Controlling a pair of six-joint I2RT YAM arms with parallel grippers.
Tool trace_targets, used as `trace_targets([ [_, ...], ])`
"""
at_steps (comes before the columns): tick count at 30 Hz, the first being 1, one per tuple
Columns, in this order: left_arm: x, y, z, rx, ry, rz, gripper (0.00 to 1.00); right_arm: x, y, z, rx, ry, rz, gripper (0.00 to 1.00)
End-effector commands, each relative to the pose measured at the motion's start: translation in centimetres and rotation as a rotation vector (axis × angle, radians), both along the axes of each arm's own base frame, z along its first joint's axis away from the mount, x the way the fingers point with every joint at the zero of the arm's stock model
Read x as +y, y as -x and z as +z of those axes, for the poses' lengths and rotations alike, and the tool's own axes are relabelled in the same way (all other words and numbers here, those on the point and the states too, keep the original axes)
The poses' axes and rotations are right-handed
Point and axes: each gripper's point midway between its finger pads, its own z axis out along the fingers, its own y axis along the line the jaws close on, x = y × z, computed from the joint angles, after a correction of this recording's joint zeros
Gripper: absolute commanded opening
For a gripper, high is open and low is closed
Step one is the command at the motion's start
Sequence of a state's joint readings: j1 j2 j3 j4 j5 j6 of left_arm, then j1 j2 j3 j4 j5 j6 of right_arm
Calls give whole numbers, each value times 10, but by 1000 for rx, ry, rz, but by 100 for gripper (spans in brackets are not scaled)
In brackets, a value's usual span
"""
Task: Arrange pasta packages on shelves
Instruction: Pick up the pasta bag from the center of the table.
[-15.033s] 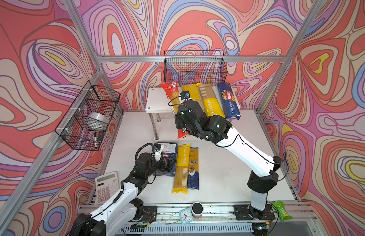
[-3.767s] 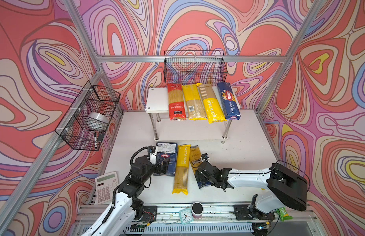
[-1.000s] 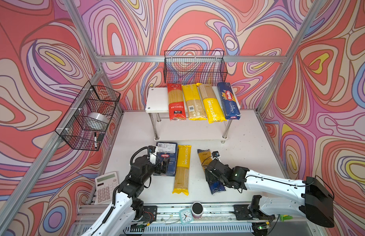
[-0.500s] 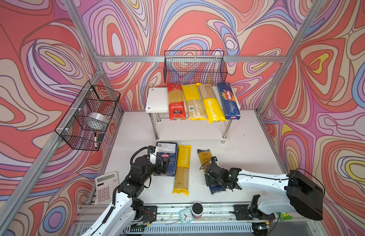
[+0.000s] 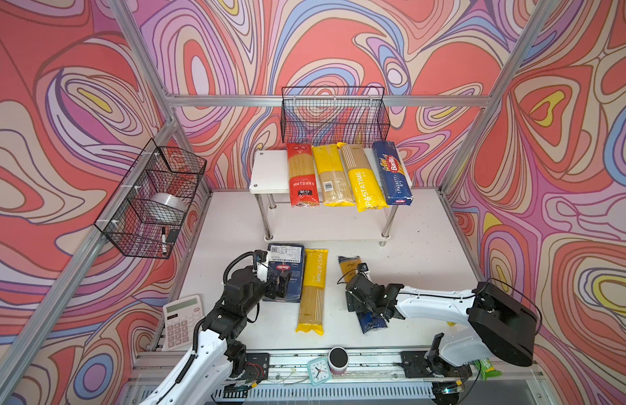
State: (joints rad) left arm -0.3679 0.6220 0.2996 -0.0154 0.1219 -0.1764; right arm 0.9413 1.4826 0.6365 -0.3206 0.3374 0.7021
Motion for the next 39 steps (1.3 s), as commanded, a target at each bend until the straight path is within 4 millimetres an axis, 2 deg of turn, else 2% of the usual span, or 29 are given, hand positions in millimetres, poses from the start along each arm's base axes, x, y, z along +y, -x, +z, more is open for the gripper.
trace_targets([
  [1,0,-1,9,-19,1,3,100,-6,26,-33,162,16,-12,93],
  [7,0,-1,9,-18,0,4,100,-12,22,-24,139,40,-37,72],
  [16,0,-1,9,-18,1,2,100,-13,21,-10,100,-15,-59,54],
  [19,0,-1,9,-18,0,4,100,-13,19,0,69,-43,-61,48],
  [21,0,-1,9,-20,1,3,100,-11,18,8,43,-78,-52,35],
  [29,0,-1,9,-21,1,6,100,-16,12,43,-65,-154,-64,14],
  [39,0,0,9,-20,0,4,100,-17,1,104,-192,-198,-40,9],
])
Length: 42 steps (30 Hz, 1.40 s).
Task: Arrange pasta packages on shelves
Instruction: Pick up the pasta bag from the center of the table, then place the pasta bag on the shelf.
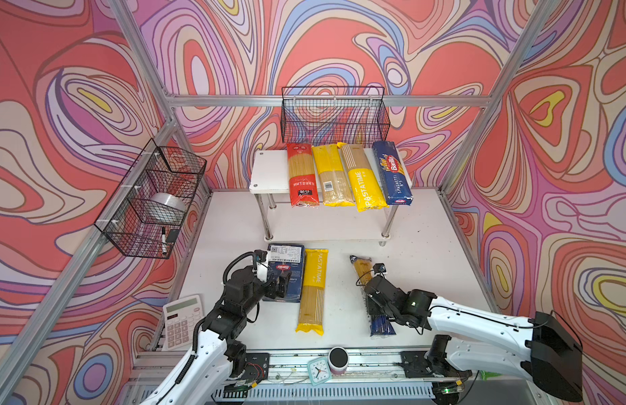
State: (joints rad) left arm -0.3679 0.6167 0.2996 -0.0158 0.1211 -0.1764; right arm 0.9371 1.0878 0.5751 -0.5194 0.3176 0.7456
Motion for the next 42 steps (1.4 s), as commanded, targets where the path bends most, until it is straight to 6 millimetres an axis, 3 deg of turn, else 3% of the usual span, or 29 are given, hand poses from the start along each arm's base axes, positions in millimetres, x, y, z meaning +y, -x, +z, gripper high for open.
trace_targets([
  [1,0,0,8,-14,0,2,100,10,-23,49,-142,-48,-11,9],
  [13,0,0,8,-15,-1,3,100,18,-54,98,-256,21,-5,5],
  [19,0,0,8,-16,0,2,100,26,-73,108,-263,26,27,4],
  [42,1,-1,8,-15,-1,11,100,20,-141,88,-213,-8,3,1],
])
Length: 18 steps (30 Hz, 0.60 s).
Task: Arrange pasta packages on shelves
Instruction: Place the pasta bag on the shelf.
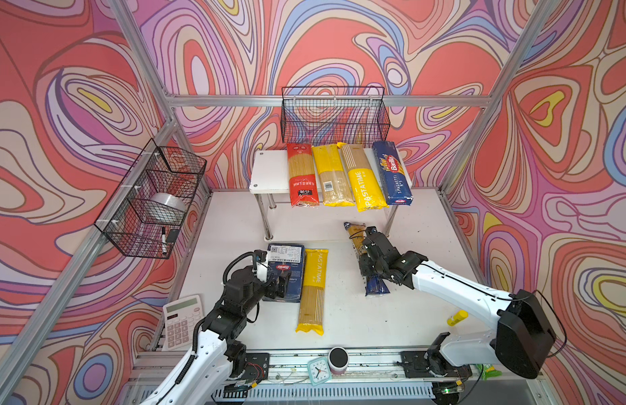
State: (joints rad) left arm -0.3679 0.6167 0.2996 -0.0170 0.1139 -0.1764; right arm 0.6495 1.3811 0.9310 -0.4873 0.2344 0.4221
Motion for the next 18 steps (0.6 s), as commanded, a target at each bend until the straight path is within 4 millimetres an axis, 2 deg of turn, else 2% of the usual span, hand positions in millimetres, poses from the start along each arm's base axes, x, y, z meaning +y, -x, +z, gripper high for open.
trace_targets([
  [1,0,-1,8,-14,2,4,100,14,-32,37,-134,-84,-8,2],
  [18,-2,-2,7,-7,0,-1,100,-6,-77,31,-134,-110,-104,1],
])
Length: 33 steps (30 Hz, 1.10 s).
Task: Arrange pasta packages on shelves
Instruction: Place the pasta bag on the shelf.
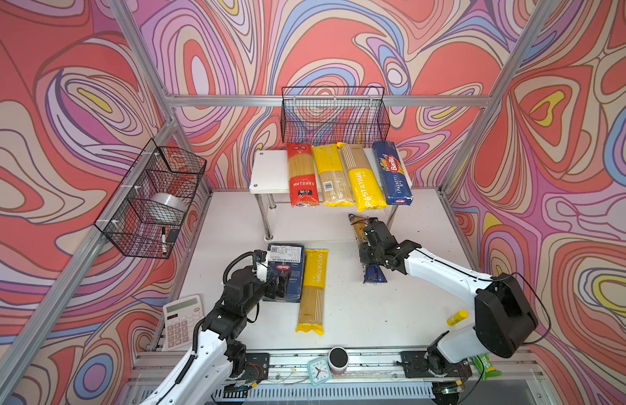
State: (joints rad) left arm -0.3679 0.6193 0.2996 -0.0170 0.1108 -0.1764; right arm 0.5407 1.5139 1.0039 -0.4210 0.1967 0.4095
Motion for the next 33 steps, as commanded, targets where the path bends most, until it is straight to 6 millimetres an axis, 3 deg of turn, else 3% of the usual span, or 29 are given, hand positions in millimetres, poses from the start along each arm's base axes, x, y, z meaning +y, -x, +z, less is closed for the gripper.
trace_targets([
  [1,-2,-2,8,-9,2,-3,100,6,-36,42,-151,-85,-36,1],
  [18,-2,-2,8,-9,1,-2,100,-8,-94,36,-145,-78,-88,2],
  [30,-2,-2,7,-7,1,-3,100,-20,-118,41,-155,-63,-113,9],
  [33,-2,-2,8,-10,1,-1,100,-18,-123,32,-131,-55,-110,12],
])
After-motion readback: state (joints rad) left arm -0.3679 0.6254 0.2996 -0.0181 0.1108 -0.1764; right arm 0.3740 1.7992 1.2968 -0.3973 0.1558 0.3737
